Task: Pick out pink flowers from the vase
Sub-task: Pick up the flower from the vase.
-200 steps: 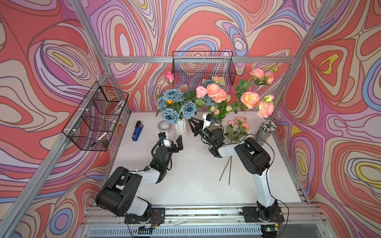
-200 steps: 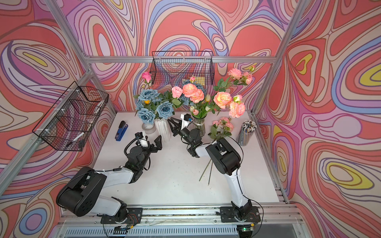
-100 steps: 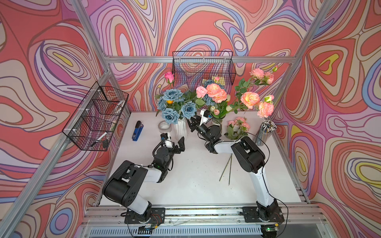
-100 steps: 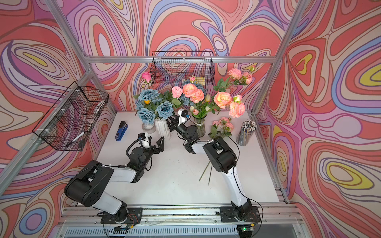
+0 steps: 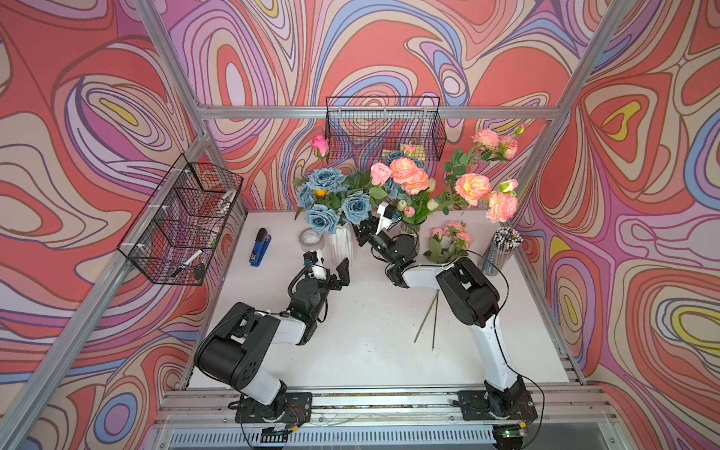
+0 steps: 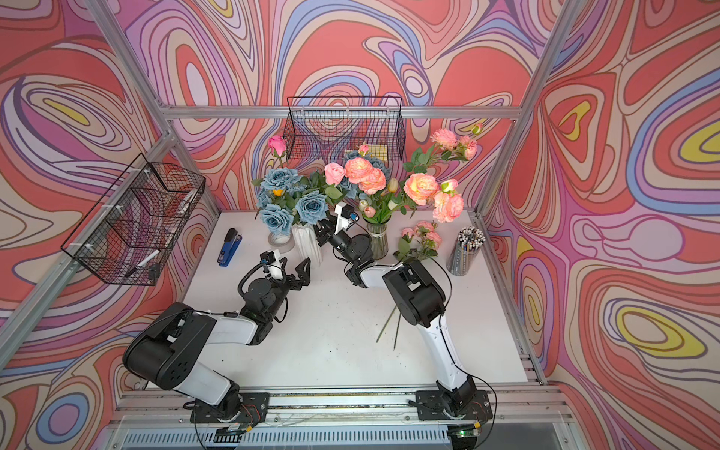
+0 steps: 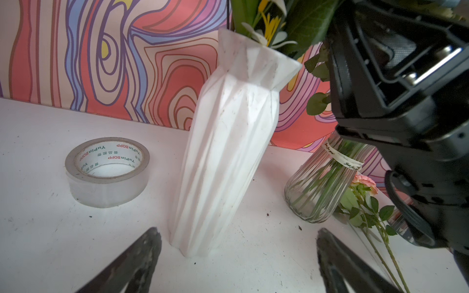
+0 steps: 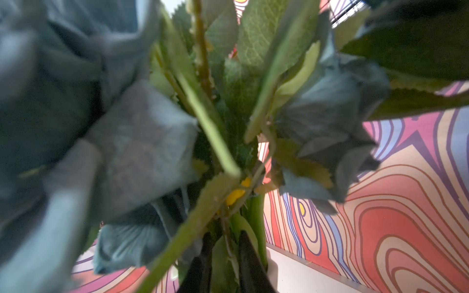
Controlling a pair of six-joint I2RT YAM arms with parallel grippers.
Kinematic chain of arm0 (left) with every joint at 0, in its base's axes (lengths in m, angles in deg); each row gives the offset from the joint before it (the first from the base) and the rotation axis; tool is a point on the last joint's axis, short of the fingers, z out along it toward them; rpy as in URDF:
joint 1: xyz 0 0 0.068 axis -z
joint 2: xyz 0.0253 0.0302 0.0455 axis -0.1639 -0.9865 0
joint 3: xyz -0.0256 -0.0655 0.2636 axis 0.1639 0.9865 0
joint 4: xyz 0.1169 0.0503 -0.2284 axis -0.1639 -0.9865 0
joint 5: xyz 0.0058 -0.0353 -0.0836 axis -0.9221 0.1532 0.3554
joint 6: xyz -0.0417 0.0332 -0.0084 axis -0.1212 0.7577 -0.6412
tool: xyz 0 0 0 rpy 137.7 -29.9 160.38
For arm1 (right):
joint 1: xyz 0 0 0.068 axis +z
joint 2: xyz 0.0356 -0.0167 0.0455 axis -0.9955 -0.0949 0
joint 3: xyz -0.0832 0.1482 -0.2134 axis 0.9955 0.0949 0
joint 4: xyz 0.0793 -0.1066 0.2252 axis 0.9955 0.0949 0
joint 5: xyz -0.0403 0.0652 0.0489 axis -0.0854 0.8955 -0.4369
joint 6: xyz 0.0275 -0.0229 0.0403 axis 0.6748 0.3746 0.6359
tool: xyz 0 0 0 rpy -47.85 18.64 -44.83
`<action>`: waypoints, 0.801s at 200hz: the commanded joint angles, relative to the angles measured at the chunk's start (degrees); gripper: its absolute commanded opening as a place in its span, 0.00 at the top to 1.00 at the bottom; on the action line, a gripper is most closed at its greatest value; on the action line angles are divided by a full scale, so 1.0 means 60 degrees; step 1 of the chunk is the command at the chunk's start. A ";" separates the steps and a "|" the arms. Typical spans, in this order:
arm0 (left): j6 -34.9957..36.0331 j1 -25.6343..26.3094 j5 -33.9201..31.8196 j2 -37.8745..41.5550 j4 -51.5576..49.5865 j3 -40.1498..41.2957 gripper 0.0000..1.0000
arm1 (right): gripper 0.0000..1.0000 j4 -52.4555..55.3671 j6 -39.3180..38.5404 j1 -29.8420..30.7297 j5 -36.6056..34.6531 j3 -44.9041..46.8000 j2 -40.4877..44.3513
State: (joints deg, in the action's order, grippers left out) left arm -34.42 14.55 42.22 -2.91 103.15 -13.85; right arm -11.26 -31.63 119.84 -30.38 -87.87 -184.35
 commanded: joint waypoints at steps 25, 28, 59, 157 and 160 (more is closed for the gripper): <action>-0.0086 -0.0025 0.0064 -0.0066 0.0625 0.0096 0.04 | 0.85 0.0481 0.0194 0.0066 0.0292 -0.0427 -0.0194; -0.0093 -0.0019 0.0070 -0.0057 0.0625 0.0089 0.04 | 0.86 0.0515 0.0187 0.0071 0.0296 -0.0414 -0.0177; -0.0109 -0.0023 0.0086 -0.0088 0.0642 0.0089 0.04 | 0.95 0.0829 -0.0006 0.0066 0.0323 -0.0318 0.0093; -0.0163 -0.0017 0.0205 -0.0071 0.0727 0.0024 0.04 | 1.00 0.2291 -0.2330 0.0066 0.0245 -0.0281 0.1243; -0.0166 -0.0020 0.0211 -0.0078 0.0727 0.0026 0.04 | 1.00 0.2375 -0.2434 0.0066 0.0242 -0.0281 0.1284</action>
State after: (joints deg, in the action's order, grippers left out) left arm -34.64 14.55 42.70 -2.93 103.28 -13.85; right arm -0.61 -39.94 119.80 -29.33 -89.33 -180.70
